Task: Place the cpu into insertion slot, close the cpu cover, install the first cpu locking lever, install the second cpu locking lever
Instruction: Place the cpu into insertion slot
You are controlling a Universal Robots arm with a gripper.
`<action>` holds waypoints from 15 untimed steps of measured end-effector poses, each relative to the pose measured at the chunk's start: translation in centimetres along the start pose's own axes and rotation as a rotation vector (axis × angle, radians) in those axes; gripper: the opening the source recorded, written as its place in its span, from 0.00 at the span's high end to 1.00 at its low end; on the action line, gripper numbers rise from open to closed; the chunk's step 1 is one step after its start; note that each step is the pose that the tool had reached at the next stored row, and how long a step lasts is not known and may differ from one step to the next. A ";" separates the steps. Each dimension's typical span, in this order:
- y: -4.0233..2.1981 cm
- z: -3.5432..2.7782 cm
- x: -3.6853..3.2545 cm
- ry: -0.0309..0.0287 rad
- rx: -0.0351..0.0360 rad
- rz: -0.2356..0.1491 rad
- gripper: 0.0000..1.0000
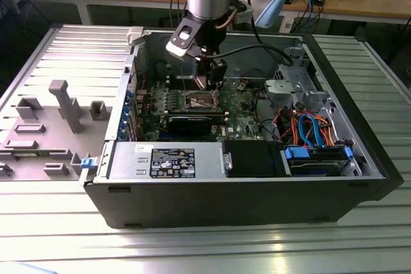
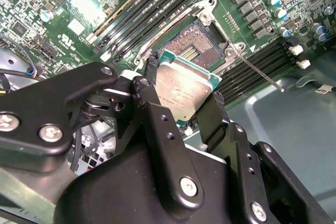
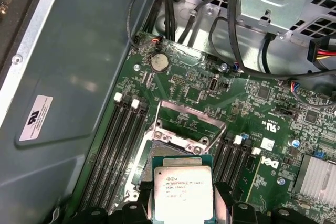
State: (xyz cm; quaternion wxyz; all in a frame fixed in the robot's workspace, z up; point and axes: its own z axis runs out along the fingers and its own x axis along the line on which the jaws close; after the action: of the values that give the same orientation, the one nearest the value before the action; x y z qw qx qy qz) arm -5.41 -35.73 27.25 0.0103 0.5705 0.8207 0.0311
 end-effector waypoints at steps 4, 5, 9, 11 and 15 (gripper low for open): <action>0.00 0.00 0.00 -0.0005 -0.0002 0.009 0.45; 0.00 0.00 0.00 -0.0007 -0.0002 0.012 0.45; 0.00 0.00 0.00 -0.0015 -0.0004 0.024 0.45; 0.00 0.00 0.00 -0.0017 -0.0005 0.028 0.45; 0.00 0.00 0.00 -0.0022 -0.0007 0.035 0.45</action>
State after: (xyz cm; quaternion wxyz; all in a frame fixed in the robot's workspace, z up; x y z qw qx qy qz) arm -5.40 -35.73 27.24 0.0108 0.5848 0.8105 0.0309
